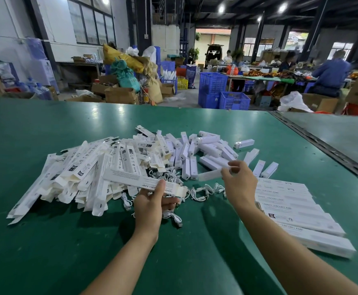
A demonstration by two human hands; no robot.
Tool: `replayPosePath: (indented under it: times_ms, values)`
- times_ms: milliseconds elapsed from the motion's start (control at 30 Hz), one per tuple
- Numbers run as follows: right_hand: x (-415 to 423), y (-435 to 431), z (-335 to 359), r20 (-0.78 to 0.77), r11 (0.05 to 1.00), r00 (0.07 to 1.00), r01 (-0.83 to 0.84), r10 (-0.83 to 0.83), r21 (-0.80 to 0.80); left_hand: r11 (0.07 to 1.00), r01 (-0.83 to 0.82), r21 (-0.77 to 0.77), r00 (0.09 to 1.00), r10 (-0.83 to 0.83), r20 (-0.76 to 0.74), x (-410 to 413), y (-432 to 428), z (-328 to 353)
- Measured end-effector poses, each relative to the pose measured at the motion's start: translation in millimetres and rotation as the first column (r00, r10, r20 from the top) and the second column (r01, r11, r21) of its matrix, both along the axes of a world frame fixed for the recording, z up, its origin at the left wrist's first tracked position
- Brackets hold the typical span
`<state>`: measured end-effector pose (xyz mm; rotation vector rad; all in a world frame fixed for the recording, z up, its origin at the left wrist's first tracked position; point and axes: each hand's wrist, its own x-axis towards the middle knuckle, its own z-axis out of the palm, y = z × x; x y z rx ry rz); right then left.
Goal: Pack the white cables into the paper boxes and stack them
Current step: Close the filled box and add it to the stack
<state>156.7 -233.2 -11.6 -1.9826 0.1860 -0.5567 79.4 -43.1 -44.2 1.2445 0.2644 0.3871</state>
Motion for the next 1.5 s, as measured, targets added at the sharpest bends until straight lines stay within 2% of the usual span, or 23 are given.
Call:
replayPosePath:
  times_ms: [67,133,300,467,733,933,1167,1333,1500]
  values:
    - [-12.7,-2.6,2.7,0.003,0.952,1.0,-0.027,0.028,0.303,1.0,-0.013,-0.022,1.0,0.013,-0.001,-0.2,-1.2,1.2]
    - [-28.8,-4.0,3.5,0.008,0.83,0.998,-0.057,0.063,0.555,0.998,-0.017,-0.054,1.0,0.018,0.008,-0.4,-3.1,2.0]
    - [-66.3,0.6,-6.8,0.043,0.62,0.994,-0.099,0.105,0.779,0.991,0.003,-0.134,0.999,0.004,0.051,-1.9,-8.3,4.6]
    - [-81.6,10.7,-14.4,0.03,0.572,0.989,-0.11,0.148,0.813,0.979,0.024,-0.202,0.999,-0.014,0.049,-2.4,-13.0,3.9]
    - [-86.3,6.3,-15.2,0.028,0.567,0.983,-0.129,0.183,0.813,0.971,0.055,-0.234,0.998,-0.046,0.045,-6.9,-15.8,6.8]
    - [-89.5,1.9,-15.8,0.014,0.593,0.979,-0.135,0.205,0.794,0.975,0.061,-0.211,0.998,-0.062,0.002,-11.9,-16.4,8.7]
    - [-94.2,5.0,-15.5,0.037,0.592,0.97,-0.177,0.241,0.786,0.989,0.119,-0.082,0.993,-0.118,0.015,-17.3,-21.5,8.8]
    - [-95.6,7.4,-17.2,0.063,0.53,0.957,-0.211,0.284,0.821,0.99,0.116,-0.078,0.993,-0.115,0.018,-17.9,-23.0,8.0]
    - [-98.2,12.8,-21.4,0.066,0.567,0.935,-0.266,0.348,0.78,0.99,0.121,-0.07,0.993,-0.12,0.015,-20.1,-26.8,5.5]
